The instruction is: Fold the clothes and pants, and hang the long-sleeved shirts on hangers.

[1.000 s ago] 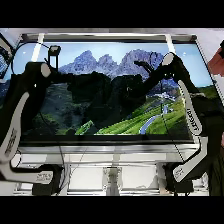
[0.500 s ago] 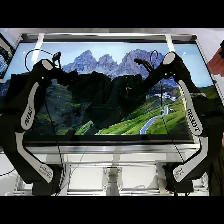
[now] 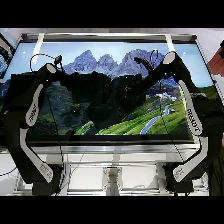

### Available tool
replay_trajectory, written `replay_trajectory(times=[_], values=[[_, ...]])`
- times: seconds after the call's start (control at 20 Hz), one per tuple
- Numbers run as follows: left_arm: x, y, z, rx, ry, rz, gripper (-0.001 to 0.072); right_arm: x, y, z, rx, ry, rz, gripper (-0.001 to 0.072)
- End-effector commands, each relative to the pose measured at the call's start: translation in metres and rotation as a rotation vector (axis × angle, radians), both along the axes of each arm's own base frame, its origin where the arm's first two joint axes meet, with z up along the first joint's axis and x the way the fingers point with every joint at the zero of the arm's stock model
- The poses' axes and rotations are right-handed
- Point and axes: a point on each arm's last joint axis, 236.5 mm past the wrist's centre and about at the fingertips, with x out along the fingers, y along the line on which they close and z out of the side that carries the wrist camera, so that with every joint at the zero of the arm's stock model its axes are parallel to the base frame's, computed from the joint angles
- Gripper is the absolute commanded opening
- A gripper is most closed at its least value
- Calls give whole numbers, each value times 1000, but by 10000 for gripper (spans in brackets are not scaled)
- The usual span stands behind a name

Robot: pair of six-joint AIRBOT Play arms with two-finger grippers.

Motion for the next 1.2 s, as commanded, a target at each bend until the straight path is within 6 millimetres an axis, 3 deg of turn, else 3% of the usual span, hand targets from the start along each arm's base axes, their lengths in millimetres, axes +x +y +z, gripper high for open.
replay_trajectory(times=[0.0,0.15,0.3,0.35,0.4,0.55,0.65,0.75,0.9,1.05,1.15], values=[[0,-4,-10,-12,18,13,574,0,1,1,6,-2,-2,25],[2,-20,-13,-9,5,-7,551,2,1,1,6,-5,-5,25],[7,-35,-10,-6,-31,-17,234,1,1,1,5,-5,-4,25],[7,-38,-10,-7,-34,-19,98,1,0,1,4,-5,-5,25],[6,-39,-9,-16,-29,-20,38,2,-1,0,0,-5,-6,25],[-1,-29,4,-29,-8,-19,38,2,-27,-5,-59,26,-47,24],[-3,-6,33,-31,-24,1,38,-3,-63,-1,-101,74,-103,24],[-9,25,74,-30,-58,27,38,-1,-112,15,-138,66,-206,24],[-39,67,135,0,-90,5,37,1,-193,56,-178,-35,-405,23],[-75,100,181,43,-101,9,37,-3,-279,104,-206,-183,-665,23],[-91,112,208,56,-131,27,37,-8,-325,130,-183,-268,-828,22]])
